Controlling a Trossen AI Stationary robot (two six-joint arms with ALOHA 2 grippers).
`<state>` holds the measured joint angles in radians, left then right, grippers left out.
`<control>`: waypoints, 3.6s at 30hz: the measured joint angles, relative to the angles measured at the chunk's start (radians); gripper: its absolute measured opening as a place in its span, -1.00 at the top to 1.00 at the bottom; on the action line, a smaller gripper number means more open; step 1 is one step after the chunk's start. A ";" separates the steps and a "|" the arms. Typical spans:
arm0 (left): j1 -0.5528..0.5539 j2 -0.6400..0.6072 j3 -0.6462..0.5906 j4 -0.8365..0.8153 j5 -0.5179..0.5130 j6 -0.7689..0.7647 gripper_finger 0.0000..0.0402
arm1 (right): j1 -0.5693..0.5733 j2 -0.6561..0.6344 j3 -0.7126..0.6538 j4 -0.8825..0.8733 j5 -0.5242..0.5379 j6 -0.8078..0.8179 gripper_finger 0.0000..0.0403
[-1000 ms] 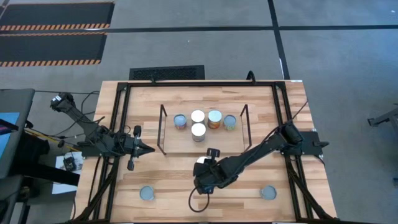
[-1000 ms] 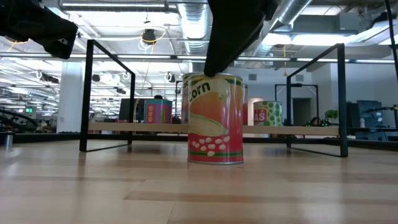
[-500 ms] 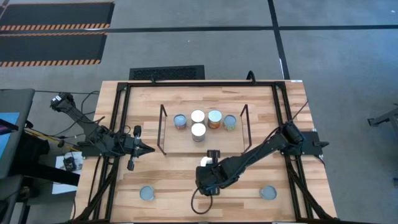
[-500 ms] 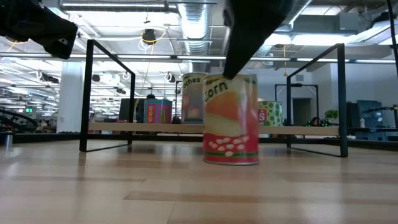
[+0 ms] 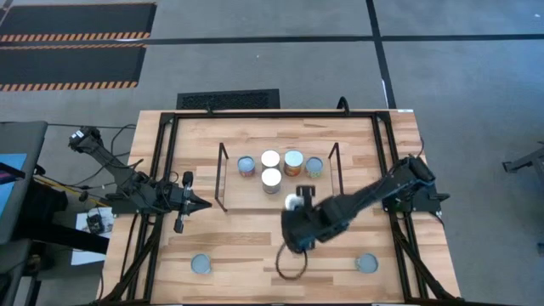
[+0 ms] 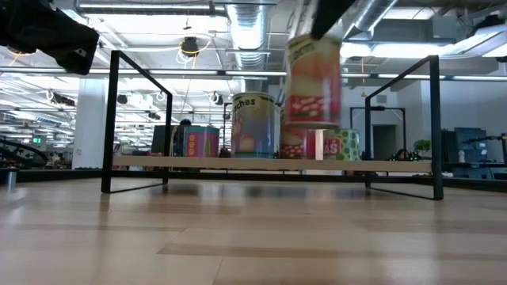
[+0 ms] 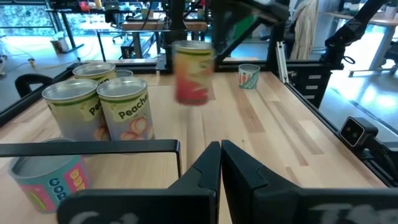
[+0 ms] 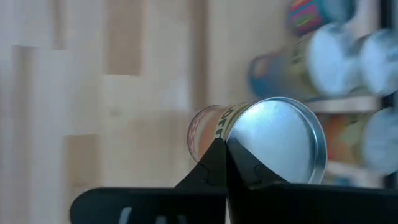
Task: Pick and place cans onto a shelf
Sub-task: Put the canned corn on the shelf, then put the canned carrots on the shelf
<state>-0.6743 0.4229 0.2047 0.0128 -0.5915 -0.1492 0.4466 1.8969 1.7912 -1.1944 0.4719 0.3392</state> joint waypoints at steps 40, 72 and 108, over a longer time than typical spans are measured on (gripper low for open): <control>0.000 0.000 0.000 0.000 0.000 0.012 0.99 | -0.258 0.010 -0.095 0.047 -0.106 -0.155 0.70; 0.000 0.000 0.000 0.001 0.000 0.010 0.99 | 0.209 -0.234 -0.447 0.622 0.048 0.020 0.95; 0.000 0.000 0.000 0.004 0.000 -0.003 0.99 | 0.495 -0.079 -0.449 0.083 -0.501 1.449 0.11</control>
<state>-0.6746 0.4227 0.2047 0.0166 -0.5915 -0.1520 0.9416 1.8180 1.3418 -1.1115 -0.0292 1.7885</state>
